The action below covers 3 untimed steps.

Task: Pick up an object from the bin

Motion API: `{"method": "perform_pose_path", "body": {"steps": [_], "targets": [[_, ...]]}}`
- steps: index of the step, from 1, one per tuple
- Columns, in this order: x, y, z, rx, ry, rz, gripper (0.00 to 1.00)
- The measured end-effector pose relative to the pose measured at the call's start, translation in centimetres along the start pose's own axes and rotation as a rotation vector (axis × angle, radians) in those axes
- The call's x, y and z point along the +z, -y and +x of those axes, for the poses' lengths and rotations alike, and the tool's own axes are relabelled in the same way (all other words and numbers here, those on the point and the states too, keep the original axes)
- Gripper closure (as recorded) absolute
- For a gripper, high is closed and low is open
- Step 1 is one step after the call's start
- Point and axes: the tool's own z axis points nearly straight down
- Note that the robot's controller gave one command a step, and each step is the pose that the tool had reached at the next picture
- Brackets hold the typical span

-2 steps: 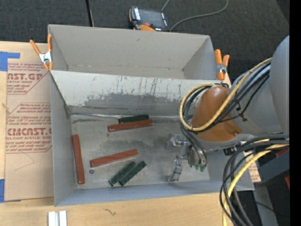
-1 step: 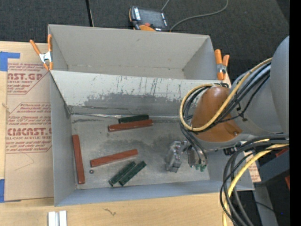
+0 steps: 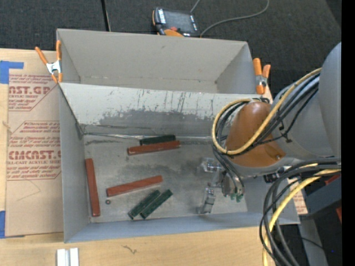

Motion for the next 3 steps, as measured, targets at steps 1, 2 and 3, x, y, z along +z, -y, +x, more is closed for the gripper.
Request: {"method": "perform_pose_path", "body": {"steps": [1,2,3], "targets": [[0.00,0.00,0.00,0.000,0.000,0.000,1.00],[0.00,0.00,0.00,0.000,0.000,0.000,0.00],[0.00,0.00,0.00,0.000,0.000,0.000,1.00]]}}
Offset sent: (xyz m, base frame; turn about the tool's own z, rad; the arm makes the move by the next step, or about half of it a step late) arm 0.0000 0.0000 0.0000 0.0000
